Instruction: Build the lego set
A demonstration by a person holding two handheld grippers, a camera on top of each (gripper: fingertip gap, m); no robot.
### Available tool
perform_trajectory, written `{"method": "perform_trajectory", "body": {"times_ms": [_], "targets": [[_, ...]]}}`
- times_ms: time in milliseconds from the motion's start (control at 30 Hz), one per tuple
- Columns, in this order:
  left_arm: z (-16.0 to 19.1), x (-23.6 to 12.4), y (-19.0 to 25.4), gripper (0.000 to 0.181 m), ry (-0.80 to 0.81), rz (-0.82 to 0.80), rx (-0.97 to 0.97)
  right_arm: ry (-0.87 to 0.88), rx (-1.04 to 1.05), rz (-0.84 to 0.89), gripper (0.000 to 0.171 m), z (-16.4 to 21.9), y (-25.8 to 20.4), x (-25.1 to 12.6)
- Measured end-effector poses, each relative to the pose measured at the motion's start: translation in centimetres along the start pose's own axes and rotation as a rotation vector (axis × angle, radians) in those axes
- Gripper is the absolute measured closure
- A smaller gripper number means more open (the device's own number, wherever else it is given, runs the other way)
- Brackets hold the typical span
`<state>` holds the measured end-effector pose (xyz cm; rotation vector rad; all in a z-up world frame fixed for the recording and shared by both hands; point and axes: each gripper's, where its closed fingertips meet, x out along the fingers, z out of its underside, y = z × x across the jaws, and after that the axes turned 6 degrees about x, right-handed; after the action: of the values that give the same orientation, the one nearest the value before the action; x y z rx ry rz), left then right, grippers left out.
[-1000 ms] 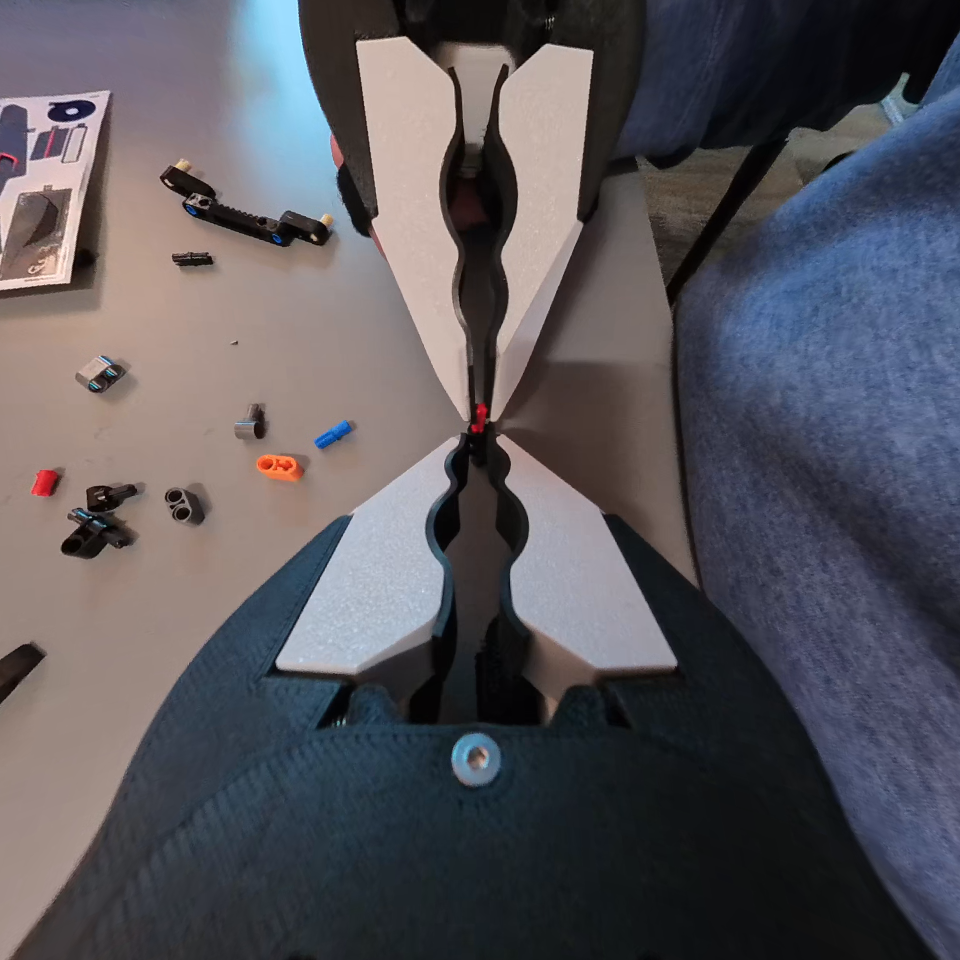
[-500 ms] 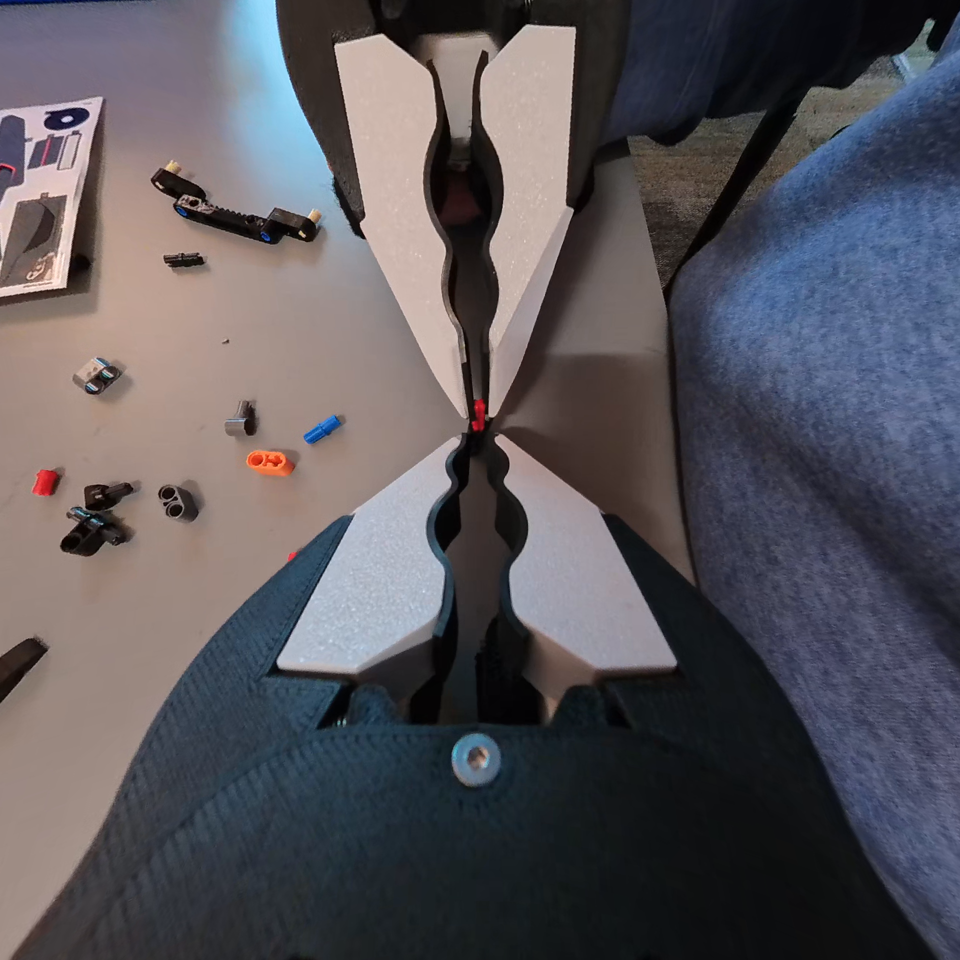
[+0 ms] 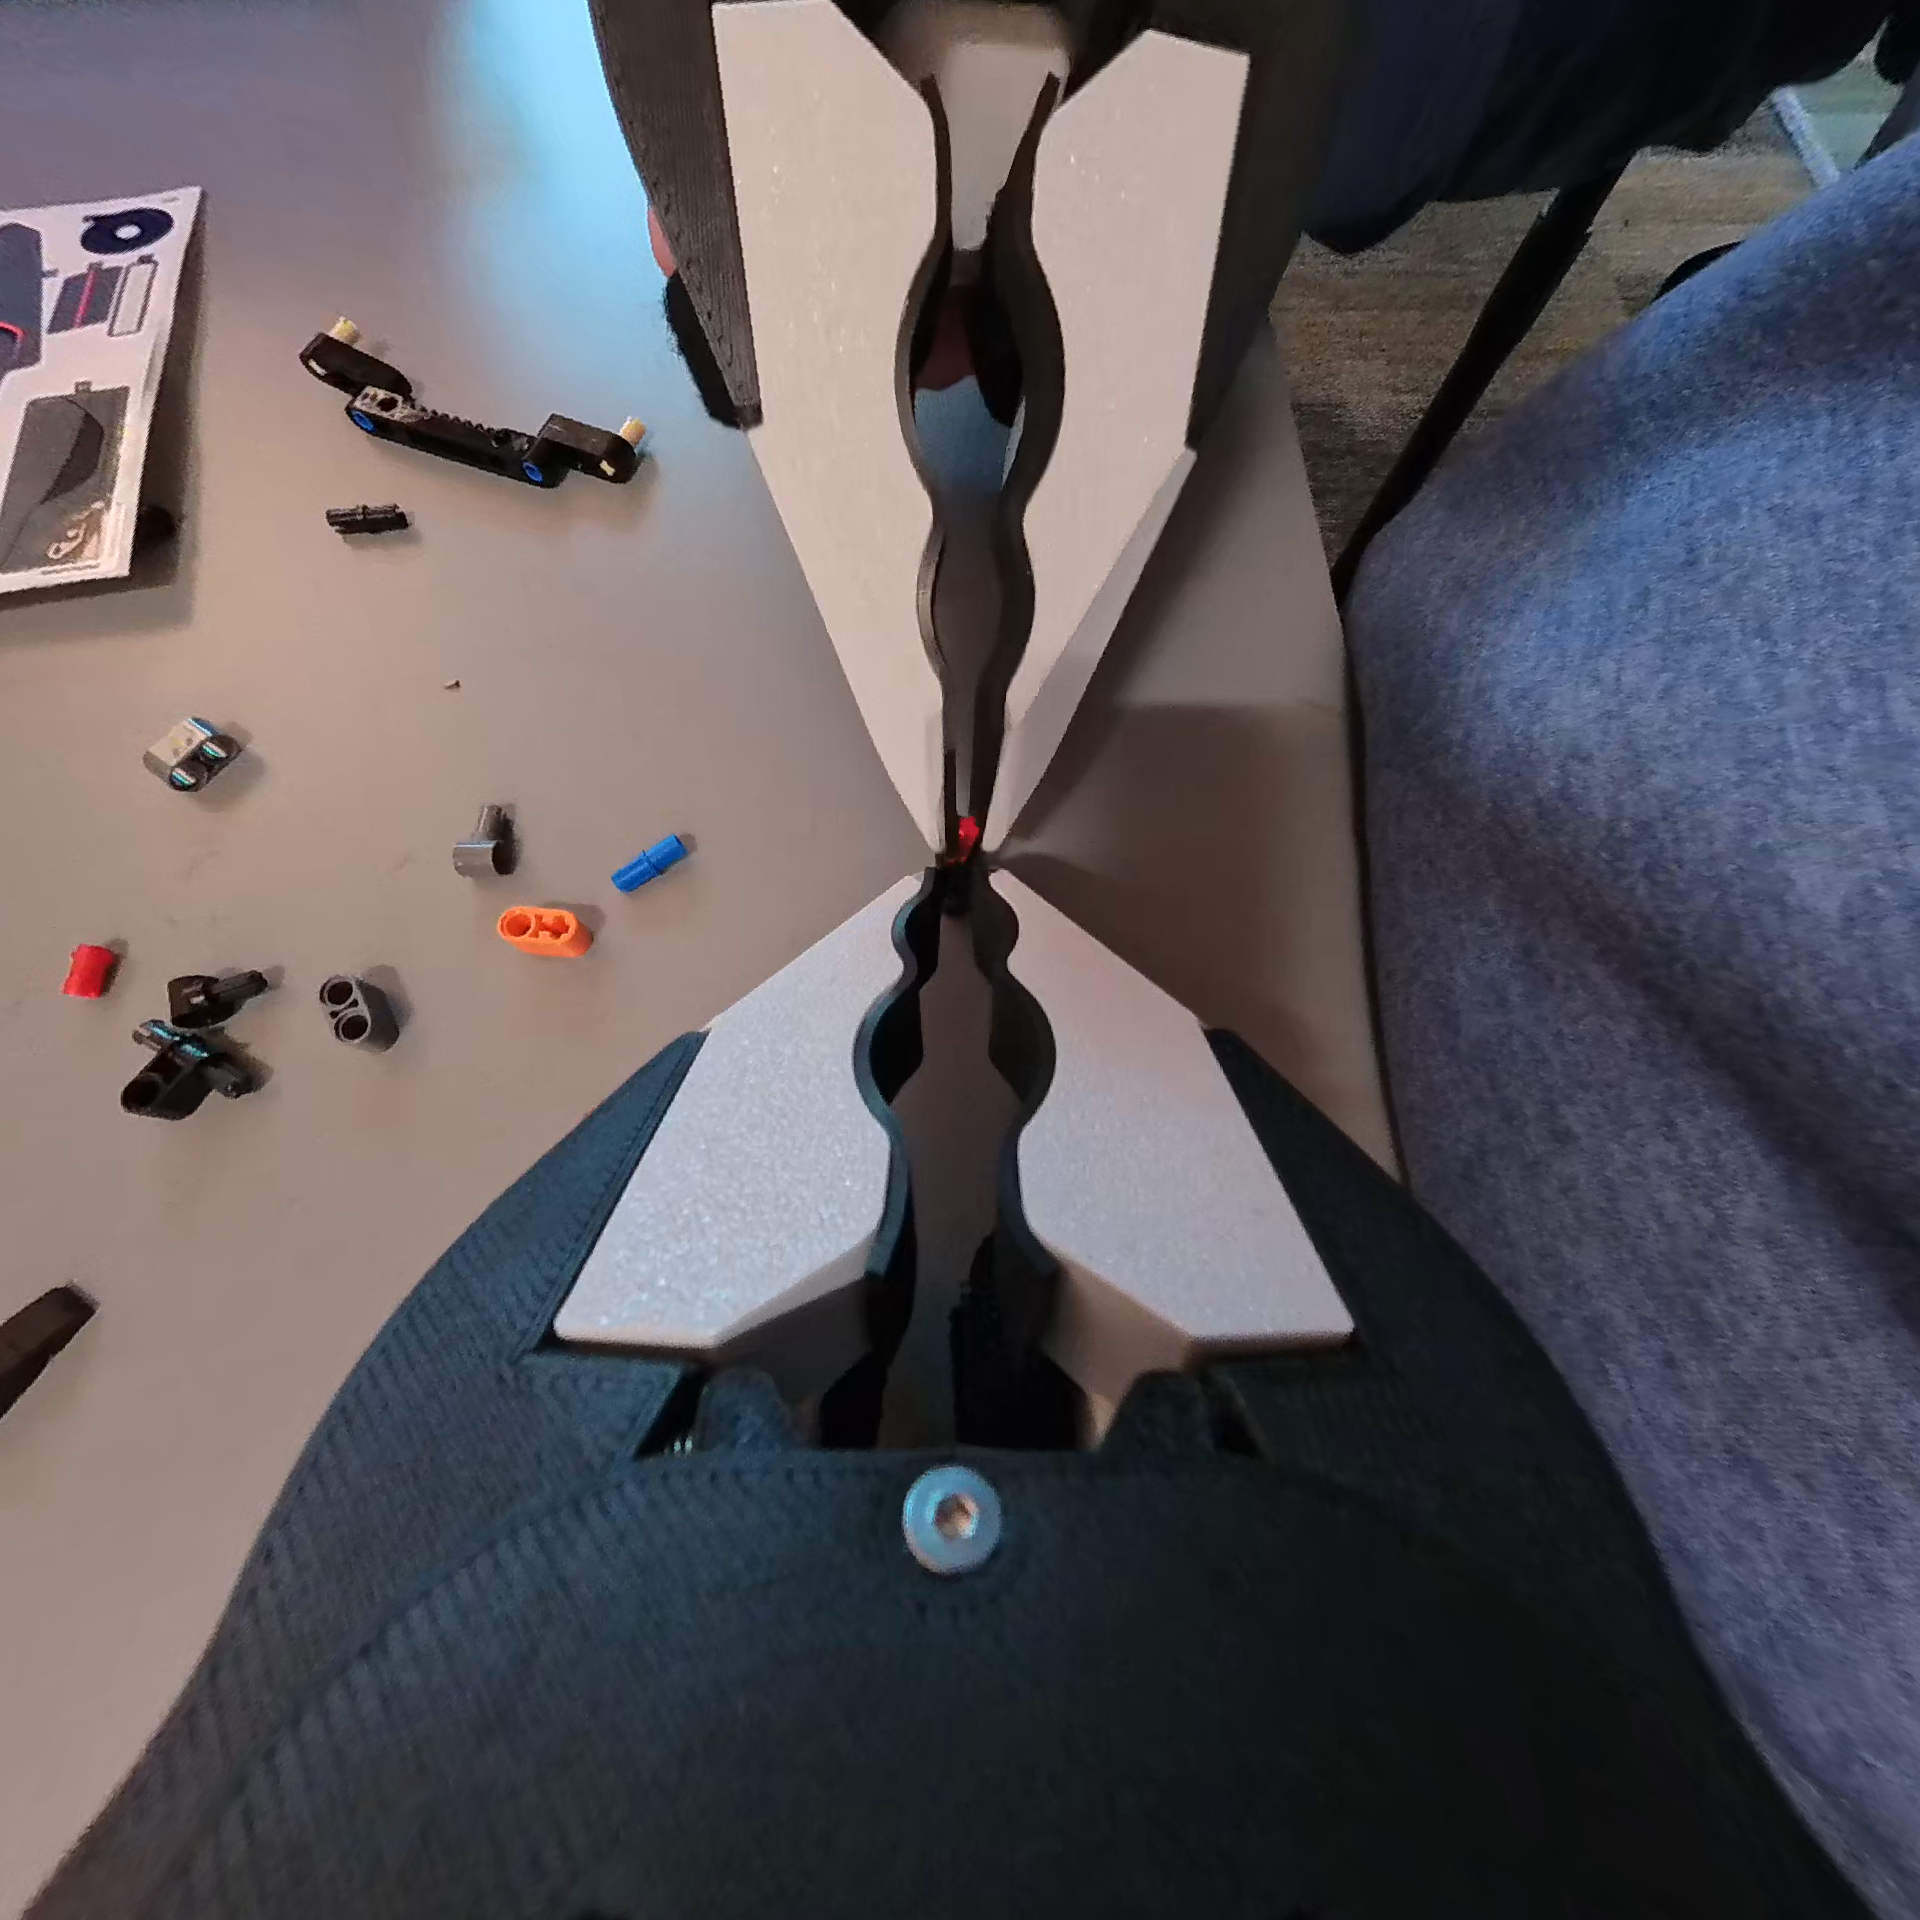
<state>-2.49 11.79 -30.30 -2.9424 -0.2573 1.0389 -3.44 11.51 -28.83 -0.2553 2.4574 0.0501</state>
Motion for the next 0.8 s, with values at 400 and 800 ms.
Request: {"method": "perform_trajectory", "body": {"times_ms": [400,800], "targets": [[-0.01,0.04,0.06,0.179,-0.002,0.004,0.004,0.066,0.11,-0.057,0.171,0.16,0.05,-0.23],[0.0,0.09,0.1,0.179,-0.004,0.012,0.003,0.073,0.147,-0.085,0.171,0.4,0.02,-0.07]]}}
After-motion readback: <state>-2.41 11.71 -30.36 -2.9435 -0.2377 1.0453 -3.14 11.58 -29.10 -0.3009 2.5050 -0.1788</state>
